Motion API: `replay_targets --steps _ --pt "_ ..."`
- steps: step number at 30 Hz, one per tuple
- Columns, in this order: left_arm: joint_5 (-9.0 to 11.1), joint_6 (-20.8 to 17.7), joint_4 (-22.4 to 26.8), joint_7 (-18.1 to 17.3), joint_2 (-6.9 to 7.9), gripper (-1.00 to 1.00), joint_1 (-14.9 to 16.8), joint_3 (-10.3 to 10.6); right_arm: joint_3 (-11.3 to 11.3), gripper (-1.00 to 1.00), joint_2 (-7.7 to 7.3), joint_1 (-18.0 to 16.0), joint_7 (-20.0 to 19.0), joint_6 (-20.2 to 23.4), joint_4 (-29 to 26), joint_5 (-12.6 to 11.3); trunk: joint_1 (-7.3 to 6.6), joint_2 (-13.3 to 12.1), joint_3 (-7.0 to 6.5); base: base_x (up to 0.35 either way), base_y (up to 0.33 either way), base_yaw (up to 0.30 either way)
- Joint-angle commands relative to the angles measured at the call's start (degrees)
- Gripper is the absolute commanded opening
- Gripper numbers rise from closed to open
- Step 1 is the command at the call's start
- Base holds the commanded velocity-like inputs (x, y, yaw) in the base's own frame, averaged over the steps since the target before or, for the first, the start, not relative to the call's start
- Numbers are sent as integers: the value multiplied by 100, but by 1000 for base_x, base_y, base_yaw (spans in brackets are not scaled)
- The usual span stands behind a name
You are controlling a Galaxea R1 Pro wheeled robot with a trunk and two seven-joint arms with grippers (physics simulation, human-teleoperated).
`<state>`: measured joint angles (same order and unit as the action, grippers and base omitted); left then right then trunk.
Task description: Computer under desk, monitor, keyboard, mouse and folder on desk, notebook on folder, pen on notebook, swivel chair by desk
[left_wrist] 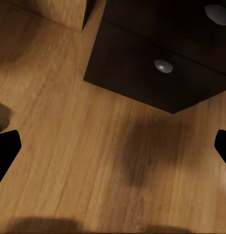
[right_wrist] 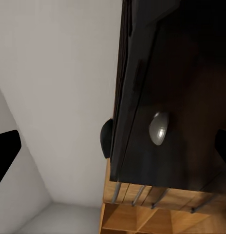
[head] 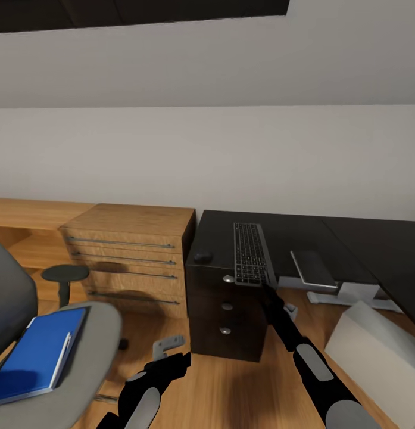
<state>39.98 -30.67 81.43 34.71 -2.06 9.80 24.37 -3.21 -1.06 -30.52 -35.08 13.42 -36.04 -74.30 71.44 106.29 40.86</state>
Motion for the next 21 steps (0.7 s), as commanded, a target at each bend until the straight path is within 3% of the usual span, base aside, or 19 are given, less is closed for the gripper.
replay_targets --steps 1,21 --pt "54 -6 6 54 1 100 5 6 -10 100 1 -4 -11 56 2 -59 1 2 6 175 0 0" --pt "54 -9 7 62 2 100 5 7 -13 100 -8 -4 -8 56 1 -59 1 2 6 28 0 0"
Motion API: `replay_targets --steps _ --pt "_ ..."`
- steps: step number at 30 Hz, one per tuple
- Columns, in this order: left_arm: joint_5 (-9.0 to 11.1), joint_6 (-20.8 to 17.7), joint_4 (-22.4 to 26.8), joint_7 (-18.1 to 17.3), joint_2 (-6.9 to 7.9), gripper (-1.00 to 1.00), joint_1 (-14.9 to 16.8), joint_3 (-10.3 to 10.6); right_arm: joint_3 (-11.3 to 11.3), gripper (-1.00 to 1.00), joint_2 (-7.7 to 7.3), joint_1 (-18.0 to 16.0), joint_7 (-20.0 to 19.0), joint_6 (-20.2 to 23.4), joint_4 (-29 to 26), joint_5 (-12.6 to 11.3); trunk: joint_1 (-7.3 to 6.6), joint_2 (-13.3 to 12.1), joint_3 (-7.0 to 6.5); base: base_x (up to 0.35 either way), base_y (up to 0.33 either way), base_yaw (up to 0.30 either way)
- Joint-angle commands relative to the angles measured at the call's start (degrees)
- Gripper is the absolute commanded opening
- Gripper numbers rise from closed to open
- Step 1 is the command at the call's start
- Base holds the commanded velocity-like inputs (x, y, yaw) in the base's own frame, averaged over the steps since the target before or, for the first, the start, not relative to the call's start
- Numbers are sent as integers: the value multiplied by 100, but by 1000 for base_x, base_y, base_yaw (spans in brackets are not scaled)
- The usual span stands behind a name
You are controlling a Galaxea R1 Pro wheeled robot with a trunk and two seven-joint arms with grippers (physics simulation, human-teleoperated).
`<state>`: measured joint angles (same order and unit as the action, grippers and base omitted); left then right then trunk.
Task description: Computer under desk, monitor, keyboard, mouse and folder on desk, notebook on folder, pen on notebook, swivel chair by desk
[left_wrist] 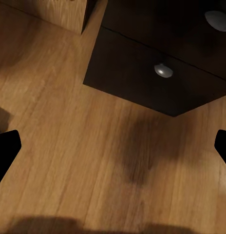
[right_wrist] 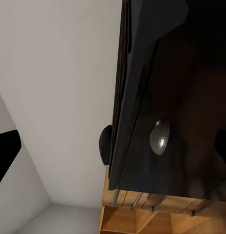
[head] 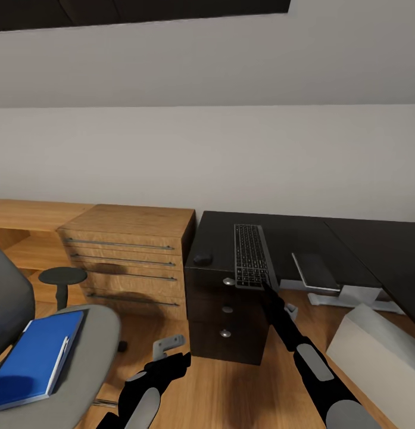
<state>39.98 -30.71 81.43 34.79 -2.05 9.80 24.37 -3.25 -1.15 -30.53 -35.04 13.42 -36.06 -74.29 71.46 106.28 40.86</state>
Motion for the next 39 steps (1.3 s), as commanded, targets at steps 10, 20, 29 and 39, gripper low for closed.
replay_targets --steps 10,20,29,39 --pt "54 -4 13 53 -5 100 5 14 -17 100 -5 -5 -11 48 2 -59 -1 3 6 0 30 0" --pt "54 -5 13 44 -6 100 5 93 -26 100 -8 -2 -19 26 2 -59 -1 3 6 6 17 0" --pt "54 -12 13 44 -6 100 5 94 -26 100 -8 2 -17 21 2 -59 -1 3 6 115 0 0" --pt "54 -11 13 42 -6 100 5 94 -26 100 -8 -2 -12 20 2 -59 -1 3 6 15 0 0"
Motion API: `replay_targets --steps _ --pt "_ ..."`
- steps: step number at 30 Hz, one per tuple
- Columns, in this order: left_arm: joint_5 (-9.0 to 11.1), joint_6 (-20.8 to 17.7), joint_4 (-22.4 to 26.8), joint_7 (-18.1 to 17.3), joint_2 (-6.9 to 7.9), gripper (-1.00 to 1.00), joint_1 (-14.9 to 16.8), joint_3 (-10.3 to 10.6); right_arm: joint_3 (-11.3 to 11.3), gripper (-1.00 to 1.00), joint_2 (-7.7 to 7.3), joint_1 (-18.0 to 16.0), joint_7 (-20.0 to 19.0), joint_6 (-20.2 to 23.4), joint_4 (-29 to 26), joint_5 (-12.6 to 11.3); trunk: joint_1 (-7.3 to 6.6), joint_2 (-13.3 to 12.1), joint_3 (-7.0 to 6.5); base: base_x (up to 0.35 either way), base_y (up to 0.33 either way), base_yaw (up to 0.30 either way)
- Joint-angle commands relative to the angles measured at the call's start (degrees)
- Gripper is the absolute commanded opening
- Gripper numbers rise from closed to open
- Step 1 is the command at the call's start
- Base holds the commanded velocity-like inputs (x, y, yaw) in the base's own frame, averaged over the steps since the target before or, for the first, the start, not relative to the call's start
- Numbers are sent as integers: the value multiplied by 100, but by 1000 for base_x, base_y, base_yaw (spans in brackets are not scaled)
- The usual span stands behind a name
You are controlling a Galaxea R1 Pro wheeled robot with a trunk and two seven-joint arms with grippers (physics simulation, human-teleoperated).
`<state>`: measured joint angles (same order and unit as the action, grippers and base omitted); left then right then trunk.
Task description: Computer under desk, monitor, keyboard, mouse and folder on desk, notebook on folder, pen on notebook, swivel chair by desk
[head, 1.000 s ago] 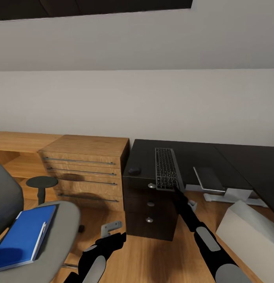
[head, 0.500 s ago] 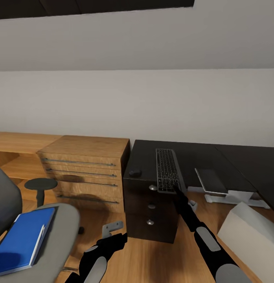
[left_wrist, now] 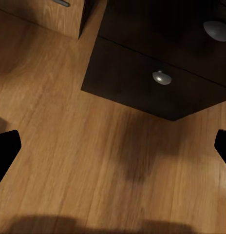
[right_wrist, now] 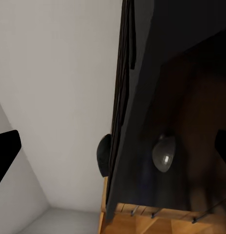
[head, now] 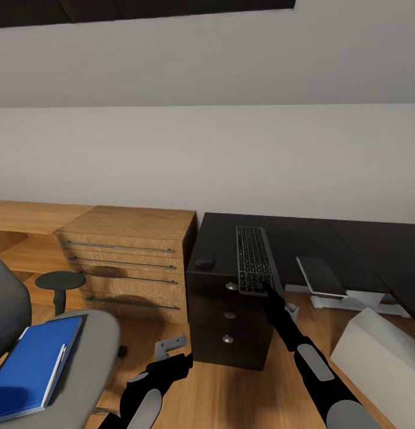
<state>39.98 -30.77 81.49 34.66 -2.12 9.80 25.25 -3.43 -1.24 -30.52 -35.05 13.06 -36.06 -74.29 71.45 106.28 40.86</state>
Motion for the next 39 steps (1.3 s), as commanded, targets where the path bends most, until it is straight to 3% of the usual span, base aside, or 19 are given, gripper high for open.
replay_targets --steps 1,17,18,27,39 --pt "54 -2 9 55 1 100 5 7 -9 100 0 -4 -12 56 2 -59 0 3 6 101 0 0" --pt "54 0 10 58 1 100 5 7 0 100 0 -4 16 65 2 -59 0 3 6 28 0 0" --pt "54 0 11 58 1 100 5 7 0 -100 0 -5 27 65 2 -59 0 3 6 0 0 0" --pt "54 -12 15 55 1 100 5 7 4 -100 2 -3 68 64 -6 -53 0 3 6 0 0 0" --pt "54 0 13 70 1 100 5 14 12 -100 9 0 68 53 -36 -58 -264 -479 -210 0 0 0"
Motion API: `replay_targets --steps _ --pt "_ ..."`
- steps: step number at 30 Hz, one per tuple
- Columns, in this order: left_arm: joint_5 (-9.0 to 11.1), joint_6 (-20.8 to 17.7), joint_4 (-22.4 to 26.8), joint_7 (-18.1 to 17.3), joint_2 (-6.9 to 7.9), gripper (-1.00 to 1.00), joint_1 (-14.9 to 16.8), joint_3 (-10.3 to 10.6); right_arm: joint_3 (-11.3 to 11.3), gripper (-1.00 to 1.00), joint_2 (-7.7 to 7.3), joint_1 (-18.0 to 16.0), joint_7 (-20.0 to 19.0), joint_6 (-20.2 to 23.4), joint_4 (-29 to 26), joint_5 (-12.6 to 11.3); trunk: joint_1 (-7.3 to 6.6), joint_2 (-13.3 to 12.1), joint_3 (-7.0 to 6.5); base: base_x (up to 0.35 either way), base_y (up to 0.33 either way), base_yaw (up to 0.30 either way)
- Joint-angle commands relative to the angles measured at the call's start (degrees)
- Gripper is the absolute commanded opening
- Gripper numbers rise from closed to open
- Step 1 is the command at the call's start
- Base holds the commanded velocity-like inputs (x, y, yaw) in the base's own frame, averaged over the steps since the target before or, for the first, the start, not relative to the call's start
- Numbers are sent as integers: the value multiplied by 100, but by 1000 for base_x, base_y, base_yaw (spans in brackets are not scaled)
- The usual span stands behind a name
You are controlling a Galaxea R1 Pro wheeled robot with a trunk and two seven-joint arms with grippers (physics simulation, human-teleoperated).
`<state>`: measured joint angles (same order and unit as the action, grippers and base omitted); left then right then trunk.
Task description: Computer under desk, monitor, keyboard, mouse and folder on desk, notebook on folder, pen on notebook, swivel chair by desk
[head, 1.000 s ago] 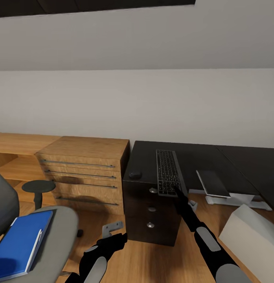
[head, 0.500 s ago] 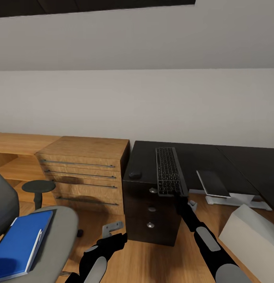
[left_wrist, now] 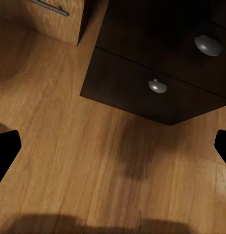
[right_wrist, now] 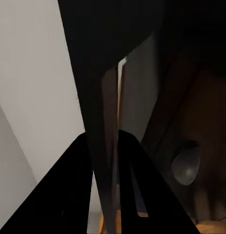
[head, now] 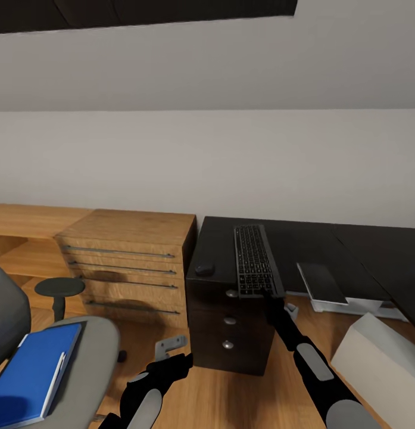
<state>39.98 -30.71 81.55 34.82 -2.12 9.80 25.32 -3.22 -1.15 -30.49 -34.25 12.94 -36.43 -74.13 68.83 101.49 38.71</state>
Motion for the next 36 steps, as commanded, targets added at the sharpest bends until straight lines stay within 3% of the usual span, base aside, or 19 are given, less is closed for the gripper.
replay_targets --steps 1,5,16,20,23,25,28,30,31,33,36 --pt "54 -6 6 57 1 100 5 7 1 -100 1 -5 -13 66 -2 -75 -23 -39 -13 0 0 0" --pt "54 1 6 60 1 100 5 8 33 -100 1 -8 -20 81 -34 -71 -111 -199 -85 0 0 0" --pt "53 3 9 69 1 100 5 13 15 -100 -36 192 137 336 -1296 -88 -353 -640 -282 0 0 0" --pt "54 3 10 69 1 100 5 16 8 -100 -47 524 819 917 -2160 -92 -440 -801 -354 0 0 0" --pt "52 3 10 69 1 100 5 17 -1 -100 -55 1262 2097 1367 -3834 -87 -506 -921 -408 0 0 0" --pt "53 3 10 66 1 100 5 17 -2 -100 -53 1453 2300 1420 -4281 -86 -528 -961 -426 0 0 0" --pt "53 3 10 62 1 100 5 17 -1 -100 -49 1561 2395 1454 -4505 -113 -528 -961 -426 0 0 0" --pt "54 -2 8 61 1 100 5 17 -2 -100 -46 1606 2422 1473 -4549 -424 -528 -961 -426 0 0 0" --pt "54 -4 7 61 1 100 5 17 -3 -100 -46 1628 2427 1478 -4523 -833 -528 -961 -426 0 0 0" --pt "54 -5 4 65 1 100 5 17 -1 -100 -48 1642 2427 1476 -4391 -1391 -528 -961 -426 0 0 0" --pt "54 -4 2 68 1 100 5 17 -3 -100 -56 1649 2429 1482 -4246 -1890 -528 -961 -426 0 0 0"
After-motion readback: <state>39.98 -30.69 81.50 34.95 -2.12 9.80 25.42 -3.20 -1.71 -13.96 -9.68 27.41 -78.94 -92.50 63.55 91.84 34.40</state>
